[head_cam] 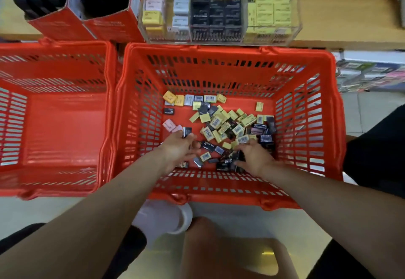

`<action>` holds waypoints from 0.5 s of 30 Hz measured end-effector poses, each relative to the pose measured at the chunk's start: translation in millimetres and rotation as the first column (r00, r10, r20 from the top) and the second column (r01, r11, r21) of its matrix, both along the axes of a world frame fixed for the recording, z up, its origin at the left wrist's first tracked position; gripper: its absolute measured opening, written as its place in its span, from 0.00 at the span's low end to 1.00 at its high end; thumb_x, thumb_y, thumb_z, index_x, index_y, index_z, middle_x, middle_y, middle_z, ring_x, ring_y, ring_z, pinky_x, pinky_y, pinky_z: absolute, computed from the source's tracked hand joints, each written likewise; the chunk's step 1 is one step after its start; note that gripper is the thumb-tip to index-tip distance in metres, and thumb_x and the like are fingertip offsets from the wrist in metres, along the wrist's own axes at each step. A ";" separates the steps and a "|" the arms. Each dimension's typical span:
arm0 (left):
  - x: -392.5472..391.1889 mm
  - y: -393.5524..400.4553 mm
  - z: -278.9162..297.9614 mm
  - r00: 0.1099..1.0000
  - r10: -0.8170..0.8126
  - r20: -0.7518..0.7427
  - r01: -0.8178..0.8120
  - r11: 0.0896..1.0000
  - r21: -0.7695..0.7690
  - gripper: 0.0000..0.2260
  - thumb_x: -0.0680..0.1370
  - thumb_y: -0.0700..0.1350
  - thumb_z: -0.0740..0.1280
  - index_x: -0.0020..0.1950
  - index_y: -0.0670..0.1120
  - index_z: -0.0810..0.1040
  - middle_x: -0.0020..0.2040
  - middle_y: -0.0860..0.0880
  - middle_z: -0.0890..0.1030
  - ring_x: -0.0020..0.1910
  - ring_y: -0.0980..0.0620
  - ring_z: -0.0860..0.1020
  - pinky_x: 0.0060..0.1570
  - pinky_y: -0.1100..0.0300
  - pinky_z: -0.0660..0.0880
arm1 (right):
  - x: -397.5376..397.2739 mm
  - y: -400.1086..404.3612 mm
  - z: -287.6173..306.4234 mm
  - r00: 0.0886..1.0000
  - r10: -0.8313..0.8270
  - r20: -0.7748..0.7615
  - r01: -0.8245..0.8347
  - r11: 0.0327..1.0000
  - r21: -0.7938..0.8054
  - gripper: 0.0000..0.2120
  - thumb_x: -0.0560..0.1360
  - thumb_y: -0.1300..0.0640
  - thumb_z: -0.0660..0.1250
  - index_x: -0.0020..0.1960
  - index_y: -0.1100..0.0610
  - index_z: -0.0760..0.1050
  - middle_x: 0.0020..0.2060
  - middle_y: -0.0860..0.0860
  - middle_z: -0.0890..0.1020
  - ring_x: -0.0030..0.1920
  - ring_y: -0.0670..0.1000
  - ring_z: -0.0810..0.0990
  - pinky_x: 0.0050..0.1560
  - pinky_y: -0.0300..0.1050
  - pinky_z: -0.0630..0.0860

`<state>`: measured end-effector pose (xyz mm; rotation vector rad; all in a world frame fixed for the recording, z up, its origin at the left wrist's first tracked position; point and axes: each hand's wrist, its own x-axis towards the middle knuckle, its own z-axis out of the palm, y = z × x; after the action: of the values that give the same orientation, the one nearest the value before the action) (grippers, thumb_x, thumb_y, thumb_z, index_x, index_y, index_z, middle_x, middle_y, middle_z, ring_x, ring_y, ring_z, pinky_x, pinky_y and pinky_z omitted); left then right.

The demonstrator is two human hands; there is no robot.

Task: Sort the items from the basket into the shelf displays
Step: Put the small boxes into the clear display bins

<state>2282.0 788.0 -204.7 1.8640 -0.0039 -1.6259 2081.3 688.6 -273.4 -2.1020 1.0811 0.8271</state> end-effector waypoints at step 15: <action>-21.1 -12.5 -9.7 0.990 -0.132 0.057 0.127 0.988 0.086 0.27 0.83 0.54 0.62 0.78 0.44 0.60 0.52 0.48 0.76 0.45 0.53 0.77 0.63 0.51 0.77 | 0.0 -32.5 38.8 0.891 -0.386 0.241 0.356 0.921 0.159 0.07 0.76 0.59 0.72 0.51 0.58 0.77 0.47 0.52 0.80 0.47 0.49 0.80 0.47 0.39 0.79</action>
<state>2260.9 775.5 -214.4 2.0136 -0.0876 -1.6768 2081.3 656.1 -234.6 -1.7706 1.2053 0.3926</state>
